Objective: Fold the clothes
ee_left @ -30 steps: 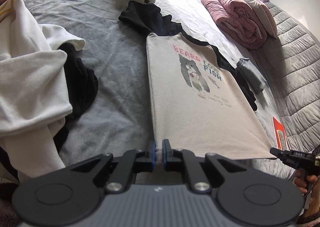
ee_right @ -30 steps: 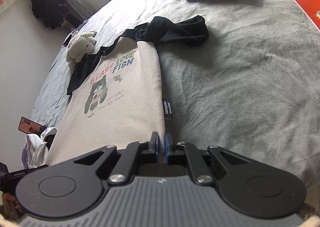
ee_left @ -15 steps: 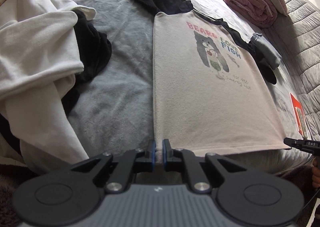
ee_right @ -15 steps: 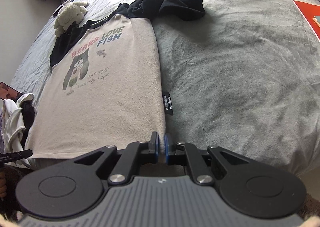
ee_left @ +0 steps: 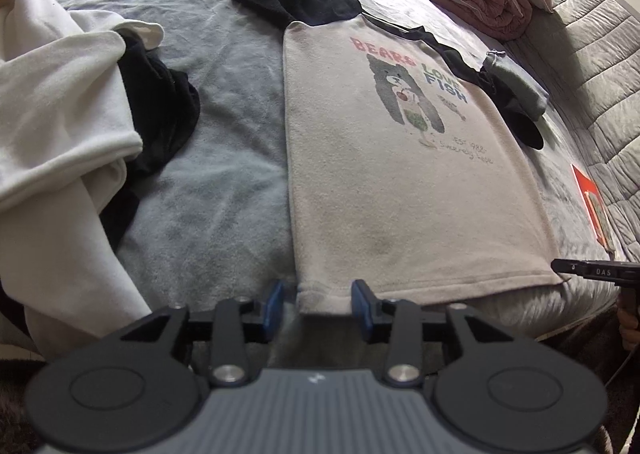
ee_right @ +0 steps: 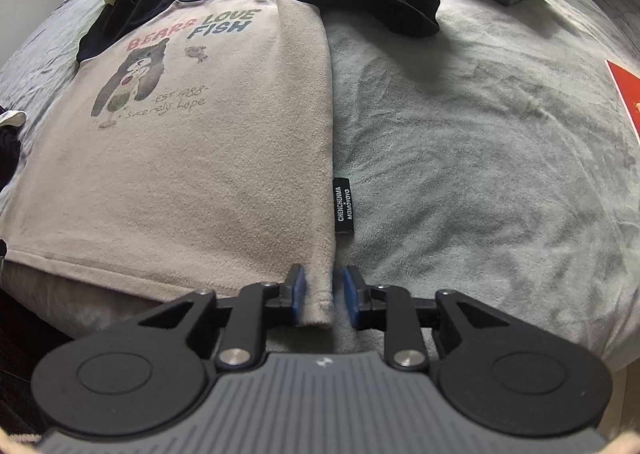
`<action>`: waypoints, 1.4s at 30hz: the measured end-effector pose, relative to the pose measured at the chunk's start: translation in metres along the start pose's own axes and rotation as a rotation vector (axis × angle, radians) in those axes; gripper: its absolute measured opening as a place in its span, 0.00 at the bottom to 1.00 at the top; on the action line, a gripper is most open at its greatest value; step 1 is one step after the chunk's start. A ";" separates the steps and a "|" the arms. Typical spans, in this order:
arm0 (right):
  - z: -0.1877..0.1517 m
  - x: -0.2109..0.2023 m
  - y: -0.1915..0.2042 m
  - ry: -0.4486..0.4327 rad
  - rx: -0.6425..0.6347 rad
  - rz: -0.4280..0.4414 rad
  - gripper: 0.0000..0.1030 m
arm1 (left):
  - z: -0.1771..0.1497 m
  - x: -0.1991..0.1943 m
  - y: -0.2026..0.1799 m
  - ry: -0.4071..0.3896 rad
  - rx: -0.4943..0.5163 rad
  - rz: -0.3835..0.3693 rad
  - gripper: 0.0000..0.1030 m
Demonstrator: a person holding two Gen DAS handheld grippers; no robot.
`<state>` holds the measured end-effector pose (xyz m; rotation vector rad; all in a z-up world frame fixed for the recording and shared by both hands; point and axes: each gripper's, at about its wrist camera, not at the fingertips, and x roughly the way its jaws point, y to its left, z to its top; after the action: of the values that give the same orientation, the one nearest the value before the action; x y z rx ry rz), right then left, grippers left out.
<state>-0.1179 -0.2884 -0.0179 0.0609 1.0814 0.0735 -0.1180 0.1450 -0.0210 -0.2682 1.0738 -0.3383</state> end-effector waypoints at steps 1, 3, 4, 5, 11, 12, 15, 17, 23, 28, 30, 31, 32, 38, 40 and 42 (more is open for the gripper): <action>0.002 0.000 0.001 -0.007 -0.008 -0.003 0.50 | 0.003 -0.002 -0.002 -0.006 0.013 0.013 0.54; 0.010 0.001 0.001 -0.004 -0.015 -0.006 0.50 | 0.009 -0.006 -0.006 -0.029 0.044 0.044 0.62; 0.014 0.002 0.000 -0.005 -0.015 -0.004 0.50 | 0.014 -0.008 -0.008 -0.047 0.062 0.061 0.65; 0.019 0.003 0.000 -0.007 -0.014 -0.001 0.50 | 0.018 -0.011 -0.011 -0.064 0.080 0.078 0.68; 0.055 0.014 -0.003 -0.032 0.016 -0.003 0.51 | 0.049 -0.004 -0.025 -0.116 0.131 0.122 0.78; 0.063 0.015 -0.006 -0.044 0.028 -0.005 0.51 | 0.055 0.000 -0.028 -0.113 0.135 0.127 0.78; 0.083 0.018 -0.013 -0.077 0.063 -0.002 0.51 | 0.073 0.013 -0.041 -0.111 0.152 0.125 0.78; 0.097 0.021 -0.019 -0.103 0.079 0.002 0.51 | 0.086 0.021 -0.051 -0.117 0.165 0.119 0.78; 0.135 0.035 -0.032 -0.165 0.149 0.005 0.51 | 0.128 0.052 -0.086 -0.154 0.201 0.094 0.78; 0.157 0.043 -0.032 -0.241 0.144 0.003 0.51 | 0.158 0.085 -0.116 -0.165 0.221 0.071 0.79; 0.162 0.046 -0.029 -0.290 0.117 0.005 0.51 | 0.168 0.100 -0.127 -0.169 0.233 0.064 0.79; 0.164 0.049 -0.027 -0.317 0.100 0.011 0.51 | 0.173 0.108 -0.133 -0.172 0.238 0.060 0.79; 0.167 0.051 -0.026 -0.333 0.081 0.016 0.50 | 0.179 0.116 -0.139 -0.176 0.243 0.056 0.79; 0.184 0.066 -0.019 -0.382 0.014 0.038 0.51 | 0.215 0.166 -0.162 -0.223 0.208 0.037 0.79; 0.192 0.070 -0.020 -0.391 0.019 0.045 0.51 | 0.227 0.182 -0.166 -0.235 0.181 0.022 0.78; 0.199 0.074 -0.021 -0.406 0.035 0.050 0.51 | 0.239 0.196 -0.172 -0.254 0.153 0.007 0.77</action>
<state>0.0933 -0.3057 0.0082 0.1285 0.6751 0.0832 0.1557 -0.0784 -0.0073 -0.1653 0.7947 -0.3681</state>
